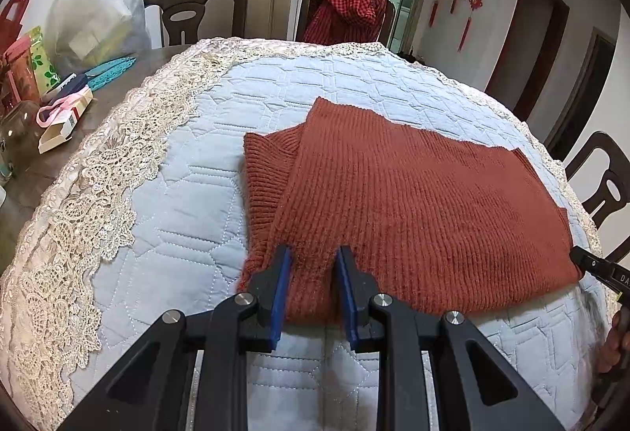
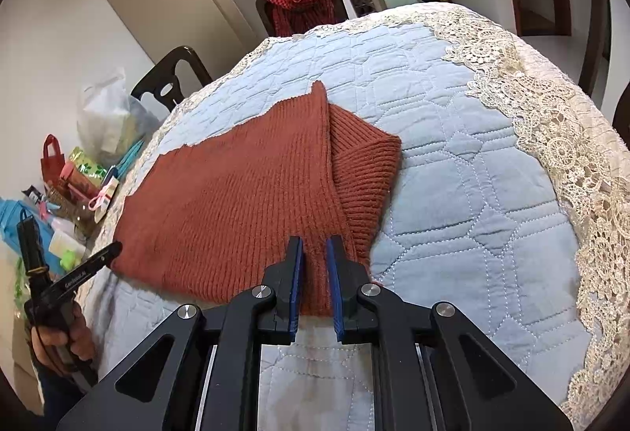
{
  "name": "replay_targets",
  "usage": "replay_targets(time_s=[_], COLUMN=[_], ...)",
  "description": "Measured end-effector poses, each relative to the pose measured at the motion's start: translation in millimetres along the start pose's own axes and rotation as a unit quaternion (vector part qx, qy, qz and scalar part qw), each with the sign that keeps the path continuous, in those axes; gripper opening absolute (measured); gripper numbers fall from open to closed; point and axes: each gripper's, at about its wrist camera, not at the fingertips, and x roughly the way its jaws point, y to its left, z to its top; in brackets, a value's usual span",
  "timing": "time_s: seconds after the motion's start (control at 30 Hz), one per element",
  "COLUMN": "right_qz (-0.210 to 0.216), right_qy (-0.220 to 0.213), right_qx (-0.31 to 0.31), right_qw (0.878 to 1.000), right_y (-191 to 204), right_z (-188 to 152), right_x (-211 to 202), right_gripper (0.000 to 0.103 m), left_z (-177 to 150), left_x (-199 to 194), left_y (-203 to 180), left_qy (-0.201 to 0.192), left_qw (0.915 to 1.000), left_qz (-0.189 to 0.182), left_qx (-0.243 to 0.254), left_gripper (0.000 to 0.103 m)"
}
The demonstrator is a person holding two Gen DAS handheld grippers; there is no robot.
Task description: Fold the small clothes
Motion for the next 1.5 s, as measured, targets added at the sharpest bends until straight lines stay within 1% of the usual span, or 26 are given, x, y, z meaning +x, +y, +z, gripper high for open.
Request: replay_targets(time_s=[0.3, 0.43, 0.53, 0.6, 0.73, 0.77, 0.8, 0.83, 0.87, 0.9, 1.0, 1.07, 1.17, 1.2, 1.37, 1.5], right_qz=[0.006, 0.003, -0.009, -0.021, -0.020, -0.018, -0.015, -0.013, -0.012, -0.012, -0.004, 0.009, 0.018, 0.023, 0.048, 0.075], right_qy=[0.000, -0.006, -0.014, -0.017, -0.013, -0.011, -0.009, -0.008, -0.007, -0.007, 0.007, 0.014, 0.011, 0.011, 0.011, 0.010], right_qx=[0.006, 0.011, 0.010, 0.010, 0.011, 0.011, 0.013, 0.015, 0.019, 0.023, 0.033, 0.042, 0.046, 0.051, 0.067, 0.084], right_qw=[1.000, 1.000, 1.000, 1.000, 1.000, 1.000, 1.000, 1.000, 1.000, 1.000, 0.999, 0.999, 0.999, 0.998, 0.997, 0.994], right_y=[-1, 0, 0, 1, 1, 1, 0, 0, 0, -1, -3, -4, -4, -5, -7, -9], right_z=[0, -1, -3, -5, -13, -15, -18, -20, -23, -26, -37, -41, -44, -42, -34, -28], right_x=[0, -9, -19, -23, -29, -31, -32, -33, -35, -36, -36, -35, -33, -32, -25, -18], right_gripper=[0.013, 0.013, 0.013, 0.016, 0.018, 0.020, 0.026, 0.031, 0.038, 0.039, 0.039, 0.039, 0.042, 0.044, 0.046, 0.046], left_z=[-1, -2, -5, -9, -17, -20, -23, -26, -28, -32, -40, -42, -39, -37, -28, -21], left_x=[-3, -12, -20, -24, -32, -34, -35, -36, -37, -37, -36, -36, -32, -31, -19, -11], left_y=[0, -1, 0, 0, 3, 5, 8, 11, 13, 16, 23, 24, 26, 27, 32, 40], left_qy=[-0.002, -0.002, -0.008, -0.009, -0.006, -0.004, -0.002, 0.002, 0.005, 0.009, 0.023, 0.019, 0.017, 0.015, 0.013, 0.004], left_qw=[1.0000, 1.0000, 0.9998, 0.9996, 0.9997, 0.9997, 0.9997, 0.9997, 0.9996, 0.9994, 0.9981, 0.9978, 0.9959, 0.9952, 0.9902, 0.9839], left_qz=[0.000, 0.006, 0.020, 0.027, 0.023, 0.021, 0.019, 0.014, 0.010, 0.002, -0.021, -0.028, -0.046, -0.052, -0.074, -0.093], left_qx=[-0.005, -0.003, -0.001, -0.001, -0.006, -0.010, -0.014, -0.021, -0.026, -0.034, -0.053, -0.057, -0.075, -0.082, -0.117, -0.153], left_gripper=[0.026, 0.027, 0.029, 0.033, 0.035, 0.037, 0.040, 0.040, 0.040, 0.040, 0.043, 0.044, 0.052, 0.053, 0.053, 0.053])
